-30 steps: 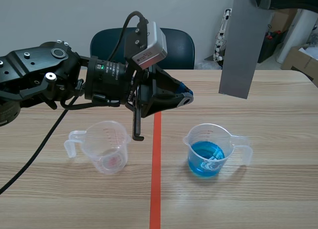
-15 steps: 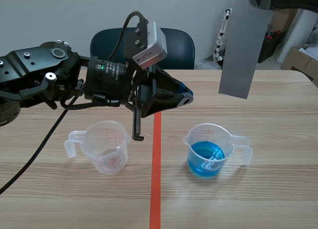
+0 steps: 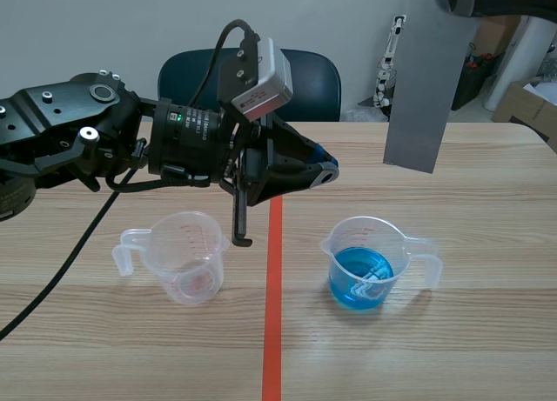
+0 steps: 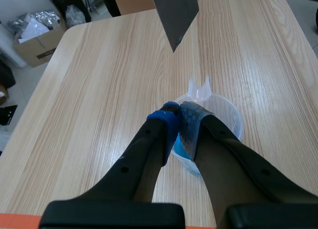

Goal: Do the redox reaction experiment. raise the plate out of the solution

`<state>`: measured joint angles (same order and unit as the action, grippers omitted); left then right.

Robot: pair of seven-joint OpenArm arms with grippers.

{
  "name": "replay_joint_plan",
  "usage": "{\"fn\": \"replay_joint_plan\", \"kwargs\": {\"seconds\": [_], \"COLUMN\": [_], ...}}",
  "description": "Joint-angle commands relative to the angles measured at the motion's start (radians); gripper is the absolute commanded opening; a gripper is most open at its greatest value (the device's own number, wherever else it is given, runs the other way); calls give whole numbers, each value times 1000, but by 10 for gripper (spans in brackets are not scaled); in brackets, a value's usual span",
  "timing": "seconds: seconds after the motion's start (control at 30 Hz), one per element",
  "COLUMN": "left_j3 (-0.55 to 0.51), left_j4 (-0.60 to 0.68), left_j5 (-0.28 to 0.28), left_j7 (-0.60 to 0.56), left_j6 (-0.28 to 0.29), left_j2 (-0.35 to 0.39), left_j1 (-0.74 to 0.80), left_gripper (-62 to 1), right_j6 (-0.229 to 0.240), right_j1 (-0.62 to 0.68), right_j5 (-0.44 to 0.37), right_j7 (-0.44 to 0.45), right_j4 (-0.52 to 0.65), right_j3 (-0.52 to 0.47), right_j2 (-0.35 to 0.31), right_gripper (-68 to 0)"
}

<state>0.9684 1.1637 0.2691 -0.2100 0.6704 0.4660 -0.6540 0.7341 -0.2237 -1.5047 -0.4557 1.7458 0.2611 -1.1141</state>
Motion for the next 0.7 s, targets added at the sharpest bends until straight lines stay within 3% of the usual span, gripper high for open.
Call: {"fn": "replay_joint_plan", "kwargs": {"seconds": [0.0,0.67], "left_j3": [-3,-3], "left_j4": [8,8], "left_j5": [11,11], "left_j7": [-10,-10], "left_j6": [-3,-3], "left_j2": [-6,-6], "left_j1": [-14,-14], "left_gripper": [-592,-592], "right_j6": [11,11], "right_j1": [-29,-29], "right_j5": [-11,16], "right_j7": [9,9], "right_j4": [9,9], "right_j3": [-21,-21], "right_j2": [-13,-13], "right_gripper": [-669,-669]}}
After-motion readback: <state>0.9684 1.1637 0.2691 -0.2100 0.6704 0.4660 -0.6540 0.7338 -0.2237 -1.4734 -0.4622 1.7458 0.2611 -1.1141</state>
